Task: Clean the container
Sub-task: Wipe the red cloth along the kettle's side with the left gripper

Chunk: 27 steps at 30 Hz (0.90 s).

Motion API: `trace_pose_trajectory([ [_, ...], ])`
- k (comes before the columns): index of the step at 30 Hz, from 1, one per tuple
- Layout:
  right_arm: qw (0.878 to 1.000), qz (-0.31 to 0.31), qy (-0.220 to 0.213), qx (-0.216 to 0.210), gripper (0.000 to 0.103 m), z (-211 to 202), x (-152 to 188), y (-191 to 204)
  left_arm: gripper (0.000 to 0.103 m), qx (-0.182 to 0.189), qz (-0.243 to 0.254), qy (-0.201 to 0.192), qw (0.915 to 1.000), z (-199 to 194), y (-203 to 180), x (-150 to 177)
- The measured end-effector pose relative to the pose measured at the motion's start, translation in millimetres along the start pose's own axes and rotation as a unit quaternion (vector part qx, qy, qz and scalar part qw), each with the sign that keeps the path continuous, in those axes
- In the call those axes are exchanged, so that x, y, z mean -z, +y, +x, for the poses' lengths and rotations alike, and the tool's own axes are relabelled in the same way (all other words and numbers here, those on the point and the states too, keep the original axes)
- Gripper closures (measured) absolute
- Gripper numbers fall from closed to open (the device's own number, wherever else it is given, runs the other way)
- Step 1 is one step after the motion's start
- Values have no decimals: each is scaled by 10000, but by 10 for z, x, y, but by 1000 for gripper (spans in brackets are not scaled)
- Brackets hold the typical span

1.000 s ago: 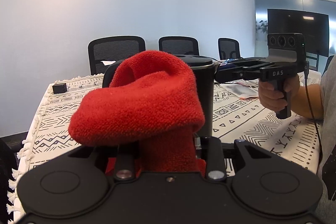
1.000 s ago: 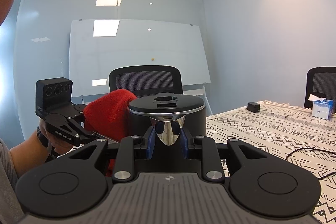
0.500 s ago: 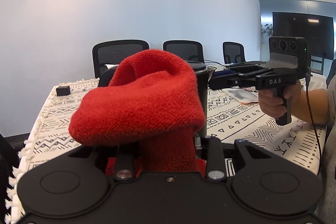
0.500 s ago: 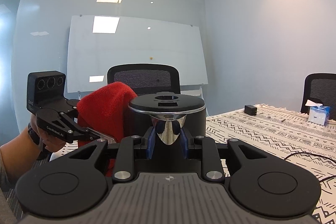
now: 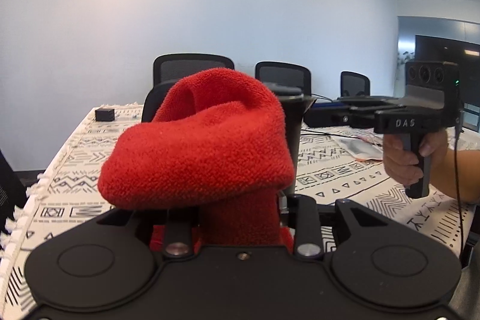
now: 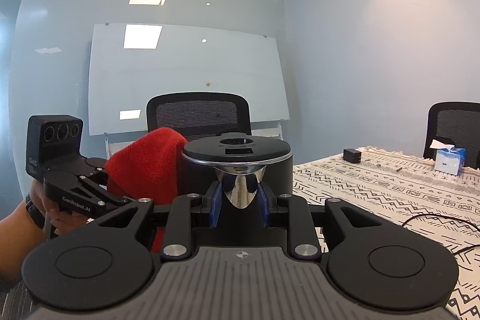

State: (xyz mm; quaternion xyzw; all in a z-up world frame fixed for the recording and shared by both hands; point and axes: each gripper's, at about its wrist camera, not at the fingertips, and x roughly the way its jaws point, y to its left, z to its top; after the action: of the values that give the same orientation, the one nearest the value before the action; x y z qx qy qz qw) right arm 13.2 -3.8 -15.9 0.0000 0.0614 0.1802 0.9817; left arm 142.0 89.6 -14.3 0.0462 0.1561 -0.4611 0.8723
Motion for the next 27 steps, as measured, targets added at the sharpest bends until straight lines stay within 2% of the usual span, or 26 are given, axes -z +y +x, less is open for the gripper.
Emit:
trace_pose_trajectory([
  [6,9999,-29,87,143,78,51,-33,85,67,-144,-113,-211,9996,-120,-43,-121],
  [14,9998,101,57,171,78,94,-19,87,67,-528,-268,98,9982,-26,-230,7],
  [19,9998,117,43,158,78,100,-7,71,67,-738,-389,-183,9963,-134,-320,-178],
  [23,9994,356,32,28,78,100,-5,-5,67,-1135,-638,45,9915,-16,-425,-165],
  [27,9993,370,63,-4,78,103,-21,-19,67,-1351,-828,177,9872,74,-493,-72],
])
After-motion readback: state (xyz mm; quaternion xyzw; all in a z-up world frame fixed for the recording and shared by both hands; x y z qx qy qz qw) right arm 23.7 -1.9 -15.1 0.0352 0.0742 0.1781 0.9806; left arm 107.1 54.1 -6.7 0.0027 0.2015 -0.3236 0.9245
